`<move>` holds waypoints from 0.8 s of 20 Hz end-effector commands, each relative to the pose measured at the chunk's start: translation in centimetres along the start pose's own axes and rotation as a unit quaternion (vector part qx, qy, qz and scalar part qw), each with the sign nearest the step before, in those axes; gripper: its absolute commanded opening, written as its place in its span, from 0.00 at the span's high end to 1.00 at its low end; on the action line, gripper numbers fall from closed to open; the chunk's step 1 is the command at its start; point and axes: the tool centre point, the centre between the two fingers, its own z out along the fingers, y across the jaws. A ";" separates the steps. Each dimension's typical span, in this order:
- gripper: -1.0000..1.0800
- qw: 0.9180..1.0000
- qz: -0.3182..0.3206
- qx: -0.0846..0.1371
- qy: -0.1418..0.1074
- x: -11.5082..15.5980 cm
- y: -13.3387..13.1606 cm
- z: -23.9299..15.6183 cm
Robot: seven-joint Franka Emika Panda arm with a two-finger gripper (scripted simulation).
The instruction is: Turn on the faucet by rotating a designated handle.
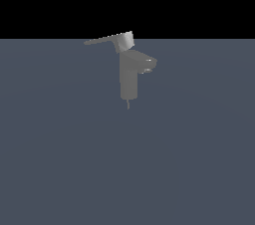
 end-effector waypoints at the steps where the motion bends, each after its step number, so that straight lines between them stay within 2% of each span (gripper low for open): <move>1: 1.00 0.999 0.035 -0.004 -0.001 1.1 -1.6 1.1; 8: 1.00 0.992 0.127 -0.020 0.006 3.8 -5.7 4.9; 16: 1.00 0.974 0.223 -0.038 0.025 6.1 -10.0 9.7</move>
